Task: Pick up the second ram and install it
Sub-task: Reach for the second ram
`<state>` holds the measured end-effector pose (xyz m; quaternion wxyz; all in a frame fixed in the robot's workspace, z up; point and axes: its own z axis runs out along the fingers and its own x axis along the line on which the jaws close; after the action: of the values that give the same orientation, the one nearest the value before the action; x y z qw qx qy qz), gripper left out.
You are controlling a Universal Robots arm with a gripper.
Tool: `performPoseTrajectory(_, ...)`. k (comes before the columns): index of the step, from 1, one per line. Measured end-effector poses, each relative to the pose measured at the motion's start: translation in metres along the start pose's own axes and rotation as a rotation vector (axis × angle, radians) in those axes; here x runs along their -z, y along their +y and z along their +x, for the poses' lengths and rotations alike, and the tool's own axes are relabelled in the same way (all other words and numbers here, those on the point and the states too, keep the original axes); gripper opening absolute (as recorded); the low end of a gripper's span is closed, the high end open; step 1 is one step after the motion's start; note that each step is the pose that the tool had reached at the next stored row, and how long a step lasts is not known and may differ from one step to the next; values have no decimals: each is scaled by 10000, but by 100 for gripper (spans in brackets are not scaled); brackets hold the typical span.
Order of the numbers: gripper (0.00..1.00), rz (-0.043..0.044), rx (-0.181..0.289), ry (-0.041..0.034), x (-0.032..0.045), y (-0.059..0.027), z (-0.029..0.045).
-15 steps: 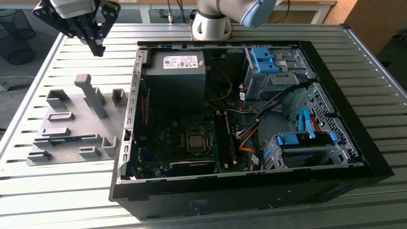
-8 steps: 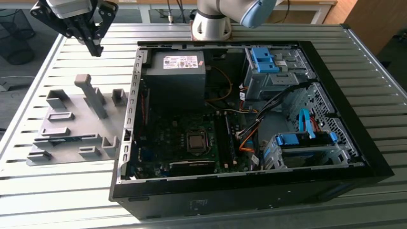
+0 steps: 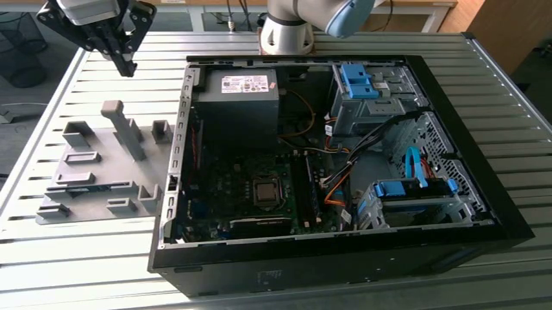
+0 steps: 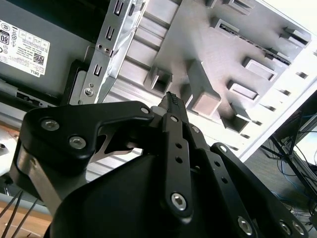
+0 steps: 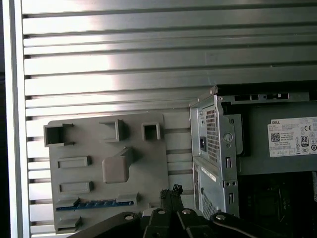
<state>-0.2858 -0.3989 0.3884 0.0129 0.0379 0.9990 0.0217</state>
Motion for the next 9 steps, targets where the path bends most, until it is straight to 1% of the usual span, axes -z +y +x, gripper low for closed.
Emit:
performPoseTrajectory(6, 11, 0, 1, 1, -1, -4, 40)
performPoseTrajectory(9, 11, 0, 2, 1, -4, -37, 83)
